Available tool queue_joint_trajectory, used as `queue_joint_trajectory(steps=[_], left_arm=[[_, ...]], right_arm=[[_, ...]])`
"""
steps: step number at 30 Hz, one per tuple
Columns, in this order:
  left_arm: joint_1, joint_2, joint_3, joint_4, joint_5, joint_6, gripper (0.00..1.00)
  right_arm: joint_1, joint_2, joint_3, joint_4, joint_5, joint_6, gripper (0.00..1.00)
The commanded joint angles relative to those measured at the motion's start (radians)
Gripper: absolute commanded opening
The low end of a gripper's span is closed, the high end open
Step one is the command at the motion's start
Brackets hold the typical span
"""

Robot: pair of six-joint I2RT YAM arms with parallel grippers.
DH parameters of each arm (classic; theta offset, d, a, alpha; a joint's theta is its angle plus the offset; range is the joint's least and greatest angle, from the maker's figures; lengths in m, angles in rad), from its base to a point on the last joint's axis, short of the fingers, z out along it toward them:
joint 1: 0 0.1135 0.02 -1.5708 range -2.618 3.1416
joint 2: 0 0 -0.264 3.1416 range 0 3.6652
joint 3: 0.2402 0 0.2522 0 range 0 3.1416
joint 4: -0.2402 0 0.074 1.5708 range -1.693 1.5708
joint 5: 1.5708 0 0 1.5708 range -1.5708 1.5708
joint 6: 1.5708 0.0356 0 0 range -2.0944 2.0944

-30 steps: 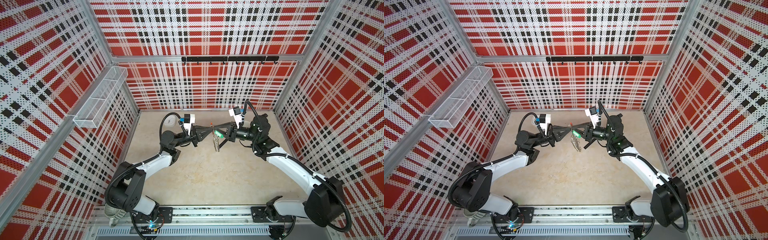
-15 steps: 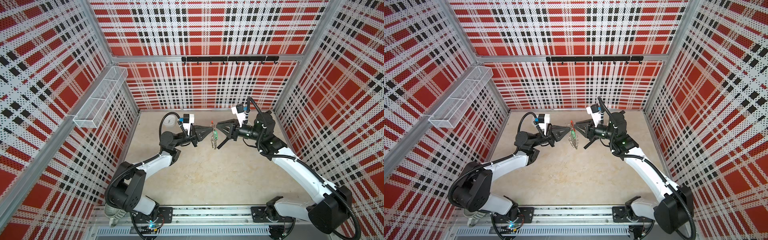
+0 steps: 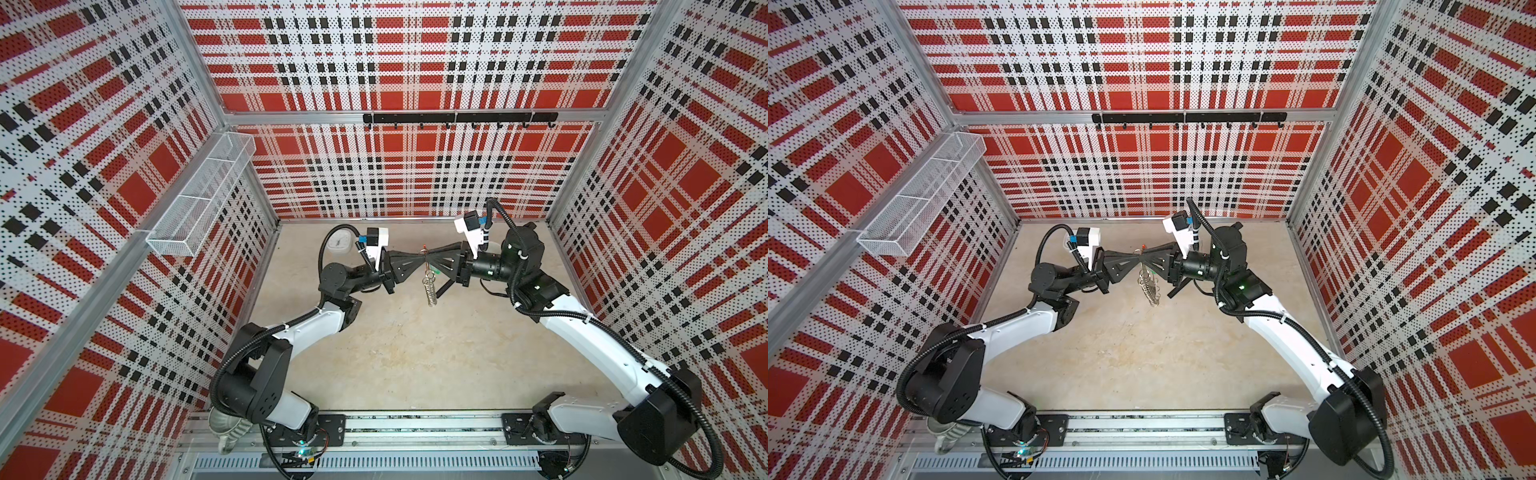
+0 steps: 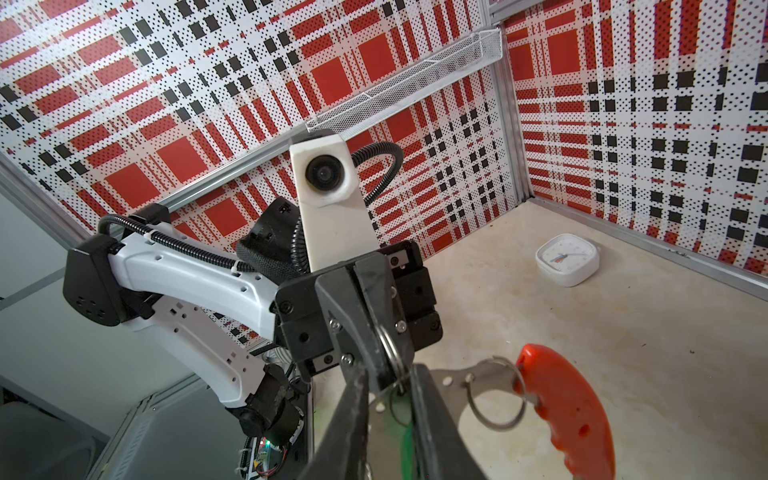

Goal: Put the keys on the keyring

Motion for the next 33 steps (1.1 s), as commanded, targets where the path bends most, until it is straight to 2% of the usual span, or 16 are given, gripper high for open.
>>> queue_joint_trajectory(steps=[1,9,14,15,18,22,24,26,30,33], left_arm=[[-0.007,0.002,0.032,0.054,0.011,-0.009,0.0],[-0.009,0.008,0.033,0.054,0.023,-0.017,0.0],[-0.005,0.015,0.031,0.054,0.027,-0.023,0.0],[-0.004,0.016,0.031,0.054,0.029,-0.023,0.03],[0.01,0.013,0.027,0.054,0.038,-0.019,0.21],[0.056,-0.024,-0.001,0.03,0.06,0.029,0.24],[0.076,-0.061,-0.019,-0.036,0.078,0.114,0.26],[0.088,-0.106,-0.023,-0.172,0.087,0.249,0.27],[0.08,-0.176,0.085,-0.714,0.039,0.676,0.31],[0.067,-0.16,0.213,-1.048,0.029,0.921,0.31]], right_arm=[[0.006,0.007,0.028,0.03,-0.008,-0.018,0.18],[0.007,0.016,0.038,0.024,-0.012,-0.028,0.0],[0.006,0.016,0.044,-0.006,-0.005,-0.051,0.0],[0.007,0.014,0.045,-0.018,0.0,-0.062,0.0],[0.006,0.008,0.064,-0.091,0.038,-0.119,0.0],[0.008,0.005,0.101,-0.225,0.112,-0.232,0.0],[0.012,0.005,0.118,-0.289,0.157,-0.289,0.0],[0.02,0.005,0.131,-0.336,0.203,-0.341,0.0],[0.062,0.014,0.153,-0.411,0.298,-0.439,0.0],[0.078,0.02,0.16,-0.427,0.316,-0.467,0.0]])
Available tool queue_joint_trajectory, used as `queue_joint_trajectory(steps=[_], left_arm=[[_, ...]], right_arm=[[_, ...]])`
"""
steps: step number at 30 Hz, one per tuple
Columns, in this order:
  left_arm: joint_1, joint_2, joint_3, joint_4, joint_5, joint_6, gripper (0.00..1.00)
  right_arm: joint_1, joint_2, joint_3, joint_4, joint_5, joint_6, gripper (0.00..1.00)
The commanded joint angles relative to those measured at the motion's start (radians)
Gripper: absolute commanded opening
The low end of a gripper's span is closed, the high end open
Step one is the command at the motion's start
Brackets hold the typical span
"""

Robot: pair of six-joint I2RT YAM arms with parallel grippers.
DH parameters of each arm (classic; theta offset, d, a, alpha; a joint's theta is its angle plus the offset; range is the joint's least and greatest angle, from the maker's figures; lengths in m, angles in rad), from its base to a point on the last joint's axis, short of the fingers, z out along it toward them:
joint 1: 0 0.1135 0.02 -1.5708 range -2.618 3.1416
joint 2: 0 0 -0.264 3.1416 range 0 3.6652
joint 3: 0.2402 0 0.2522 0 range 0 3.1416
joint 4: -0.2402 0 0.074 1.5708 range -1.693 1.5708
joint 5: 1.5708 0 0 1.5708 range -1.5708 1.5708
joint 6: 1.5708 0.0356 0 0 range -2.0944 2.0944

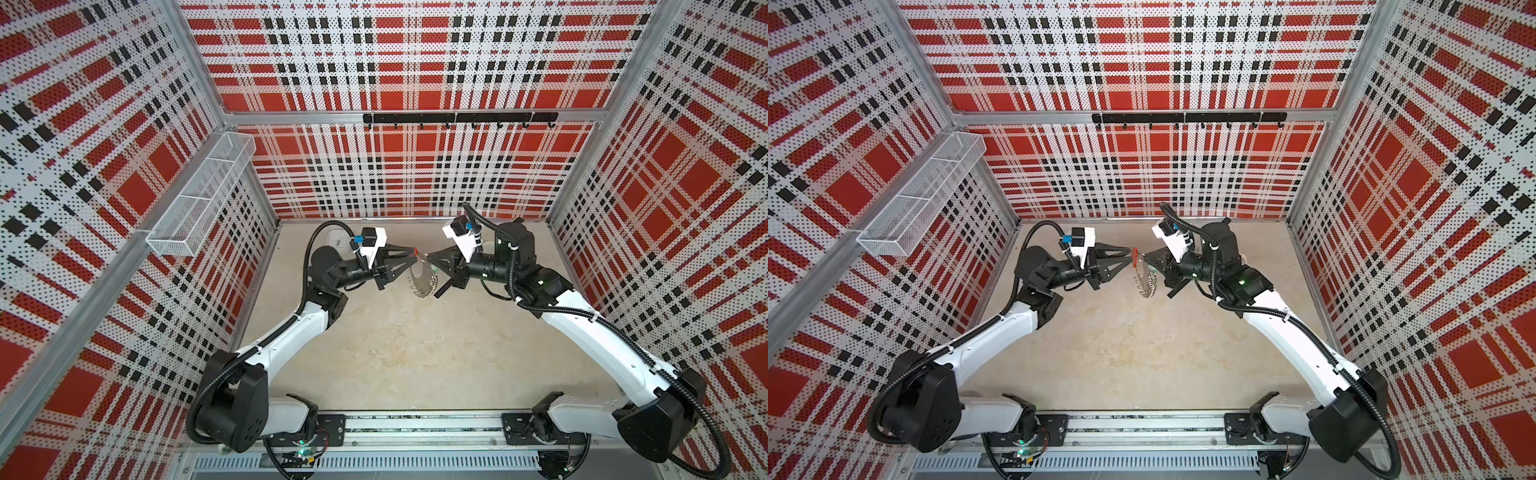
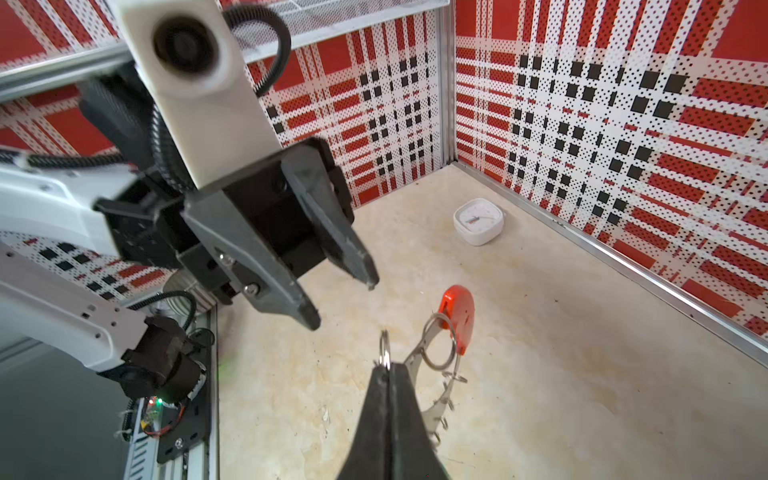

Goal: Put the keys on the keyring

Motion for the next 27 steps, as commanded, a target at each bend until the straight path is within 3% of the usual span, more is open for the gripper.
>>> queue_joint_trajectory(steps=[1,5,27], left_arm=[[-0.015,0.008,0.127,-0.498,-0.015,0.388,0.31],[-0.025,0.048,0.215,-0.649,0.007,0.456,0.31],[-0.019,0.059,0.246,-0.646,0.049,0.435,0.26]], right_arm=[[0.017,0.006,0.029,-0.045,0.055,-0.098,0.0],[0.023,0.0,0.026,-0.032,0.049,-0.098,0.0],[0.035,0.008,0.039,-0.022,-0.001,-0.083,0.0]])
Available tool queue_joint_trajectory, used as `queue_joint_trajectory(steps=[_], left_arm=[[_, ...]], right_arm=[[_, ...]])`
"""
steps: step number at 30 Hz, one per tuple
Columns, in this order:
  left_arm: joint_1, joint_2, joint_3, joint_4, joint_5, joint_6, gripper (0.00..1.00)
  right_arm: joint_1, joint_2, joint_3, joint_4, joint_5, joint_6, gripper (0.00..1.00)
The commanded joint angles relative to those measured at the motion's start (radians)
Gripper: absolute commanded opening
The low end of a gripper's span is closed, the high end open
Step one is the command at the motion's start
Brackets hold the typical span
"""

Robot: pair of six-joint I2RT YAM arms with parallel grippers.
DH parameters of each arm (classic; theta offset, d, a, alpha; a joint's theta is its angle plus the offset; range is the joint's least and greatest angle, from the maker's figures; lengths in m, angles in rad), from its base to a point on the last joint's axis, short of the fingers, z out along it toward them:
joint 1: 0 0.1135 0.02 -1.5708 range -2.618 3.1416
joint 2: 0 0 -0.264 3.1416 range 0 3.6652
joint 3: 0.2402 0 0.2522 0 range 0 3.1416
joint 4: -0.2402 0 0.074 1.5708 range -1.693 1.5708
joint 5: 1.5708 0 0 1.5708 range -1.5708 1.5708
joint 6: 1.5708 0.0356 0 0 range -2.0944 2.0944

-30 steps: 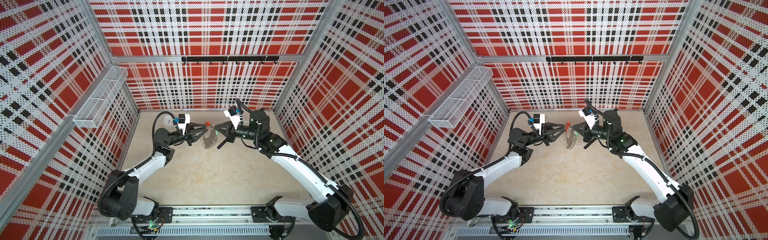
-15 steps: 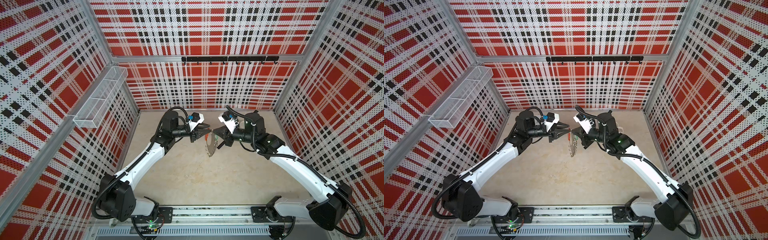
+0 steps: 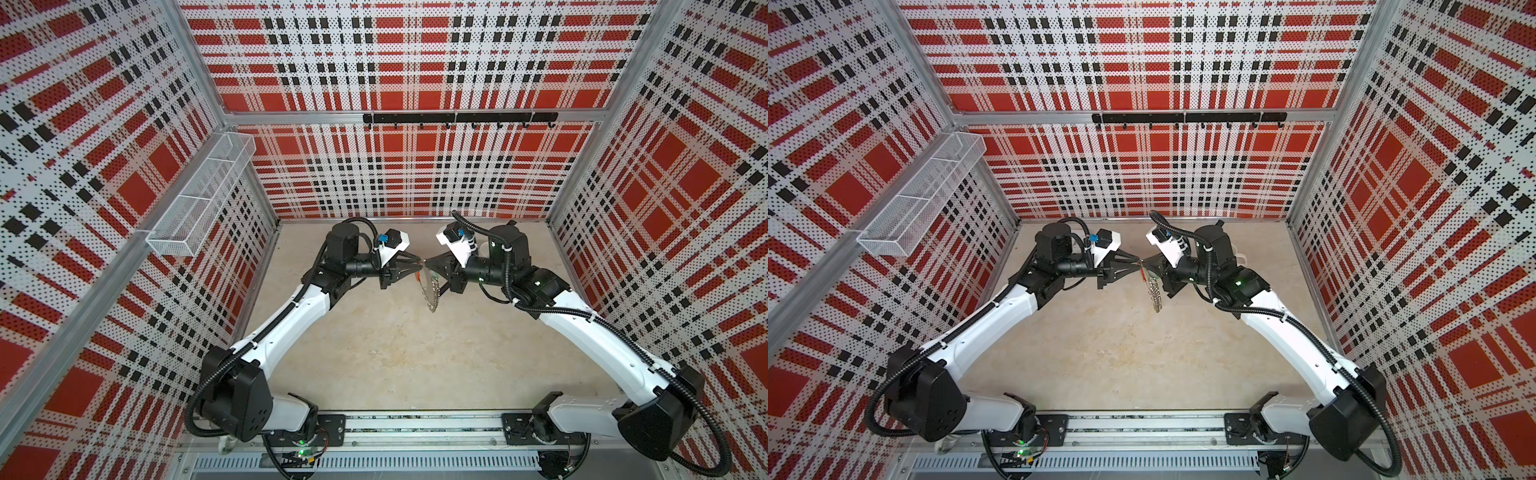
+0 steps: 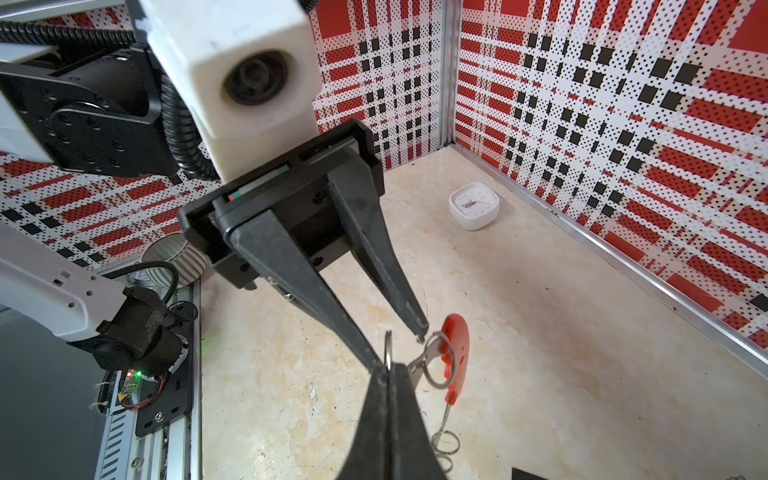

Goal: Put the keys on the keyring

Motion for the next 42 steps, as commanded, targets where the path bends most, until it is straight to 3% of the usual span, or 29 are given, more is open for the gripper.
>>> queue_joint_trajectory(steps=[1,9,11,13,15,22,26,29,30,32,33,36,39,42], left_arm=[[0.002,0.002,0.039,0.006,0.017,0.003,0.25],[0.0,0.007,0.037,0.013,0.028,-0.004,0.19],[0.0,0.006,0.036,0.013,0.028,-0.004,0.23],[0.001,0.0,0.033,0.013,0.02,-0.002,0.34],[0.0,-0.008,0.028,0.012,0.016,0.007,0.34],[0.0,-0.002,0.029,-0.004,0.028,0.011,0.17],[0.0,-0.003,0.026,-0.011,0.036,0.013,0.01],[0.001,-0.004,0.027,-0.008,0.035,0.013,0.0],[0.0,-0.004,0.024,-0.003,0.032,0.012,0.0],[0.001,-0.009,0.014,0.027,0.023,-0.006,0.0],[0.002,-0.014,0.002,0.06,0.016,-0.027,0.0],[0.007,-0.036,-0.061,0.229,0.024,-0.135,0.0],[0.014,-0.057,-0.144,0.478,0.034,-0.294,0.0],[0.013,-0.053,-0.18,0.624,0.028,-0.388,0.0]], right_arm=[[0.015,0.003,0.035,0.021,-0.029,-0.023,0.0],[0.022,0.011,0.035,0.021,-0.033,-0.022,0.0],[0.023,0.012,0.035,0.021,-0.032,-0.023,0.0],[0.023,0.011,0.033,0.021,-0.028,-0.023,0.0],[0.023,0.006,0.029,0.027,-0.027,-0.022,0.0],[0.023,-0.003,0.025,0.053,0.003,-0.004,0.0],[0.023,0.002,0.029,0.055,0.023,0.011,0.0],[0.023,0.0,0.026,0.063,0.042,0.041,0.0],[0.023,-0.001,0.023,0.066,0.057,0.055,0.08],[0.012,-0.012,0.016,0.081,0.077,0.095,0.13],[-0.002,-0.019,0.001,0.099,0.072,0.125,0.21],[-0.083,-0.041,-0.058,0.203,-0.046,0.25,0.41],[-0.142,-0.055,-0.115,0.304,-0.15,0.363,0.48],[-0.151,-0.041,-0.134,0.357,-0.229,0.408,0.48]])
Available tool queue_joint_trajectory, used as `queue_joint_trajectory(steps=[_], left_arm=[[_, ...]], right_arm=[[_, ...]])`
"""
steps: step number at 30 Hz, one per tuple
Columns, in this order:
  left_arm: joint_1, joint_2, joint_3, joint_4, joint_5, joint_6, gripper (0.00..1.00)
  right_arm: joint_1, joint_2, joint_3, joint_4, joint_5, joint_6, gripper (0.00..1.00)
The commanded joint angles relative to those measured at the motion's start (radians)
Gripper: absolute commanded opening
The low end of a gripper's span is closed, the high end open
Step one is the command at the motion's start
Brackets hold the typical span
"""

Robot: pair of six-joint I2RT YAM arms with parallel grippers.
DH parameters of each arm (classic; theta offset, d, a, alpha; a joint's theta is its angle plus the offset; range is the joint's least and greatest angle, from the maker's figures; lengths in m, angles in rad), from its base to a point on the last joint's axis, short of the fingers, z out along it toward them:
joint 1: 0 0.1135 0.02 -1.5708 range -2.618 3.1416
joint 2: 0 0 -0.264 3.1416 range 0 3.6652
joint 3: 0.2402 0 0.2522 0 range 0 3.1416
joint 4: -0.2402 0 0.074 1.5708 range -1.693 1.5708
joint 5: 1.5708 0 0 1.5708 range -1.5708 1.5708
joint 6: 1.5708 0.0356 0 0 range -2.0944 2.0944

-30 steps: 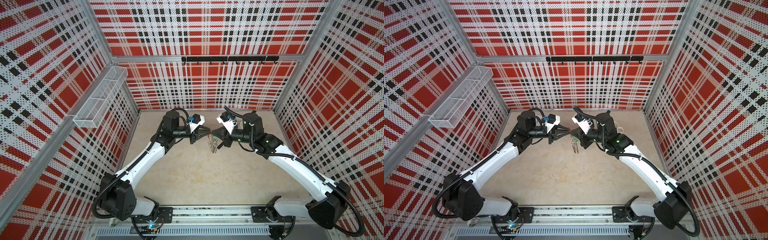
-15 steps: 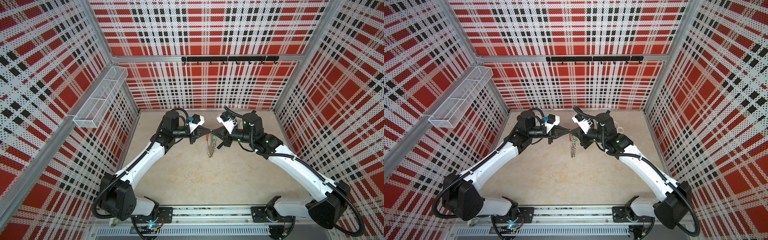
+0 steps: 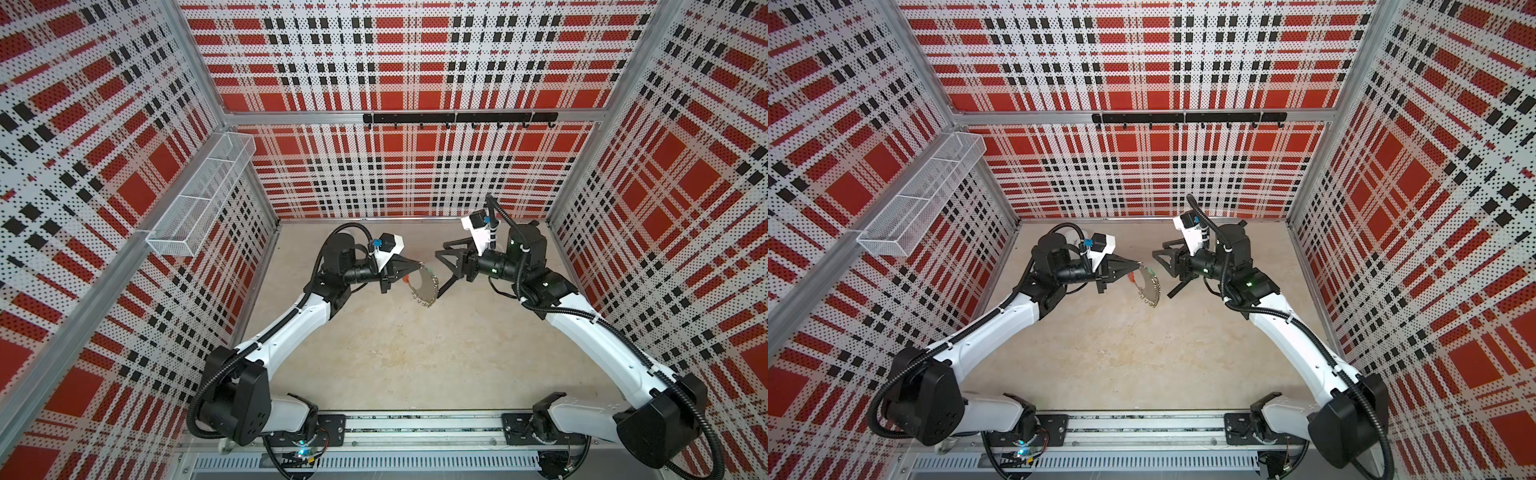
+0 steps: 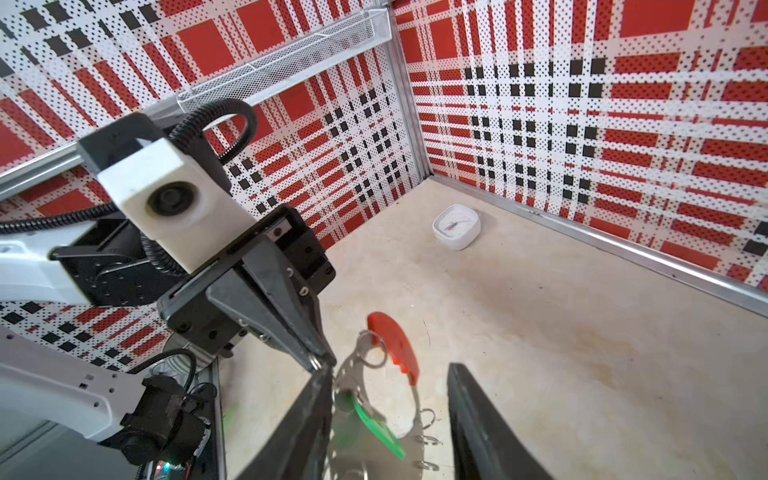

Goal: Put the keys on the keyring

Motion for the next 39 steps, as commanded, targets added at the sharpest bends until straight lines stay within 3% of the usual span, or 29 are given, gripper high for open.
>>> queue_joint_trajectory(steps=[1,4,8,16,23,34,39], left_arm=[[0.001,-0.028,-0.019,0.309,0.001,-0.176,0.0],[-0.011,-0.016,-0.054,0.464,-0.01,-0.281,0.0],[-0.016,0.004,-0.099,0.693,-0.045,-0.429,0.0],[-0.024,0.08,-0.132,1.008,-0.085,-0.637,0.0],[-0.037,0.104,-0.129,1.027,-0.109,-0.64,0.0],[-0.045,0.121,-0.119,1.033,-0.116,-0.65,0.0],[-0.053,0.135,-0.112,1.041,-0.119,-0.653,0.0]], right_arm=[[-0.001,-0.002,-0.027,0.151,-0.164,0.115,0.48],[-0.001,0.01,-0.065,0.256,-0.233,0.162,0.46],[0.001,0.044,-0.09,0.36,-0.274,0.232,0.3],[0.104,0.075,-0.086,0.425,-0.246,0.245,0.24],[0.136,0.072,-0.08,0.389,-0.161,0.21,0.21],[0.152,0.055,-0.049,0.211,0.014,0.095,0.0],[0.188,0.073,-0.023,0.145,0.096,0.06,0.0]])
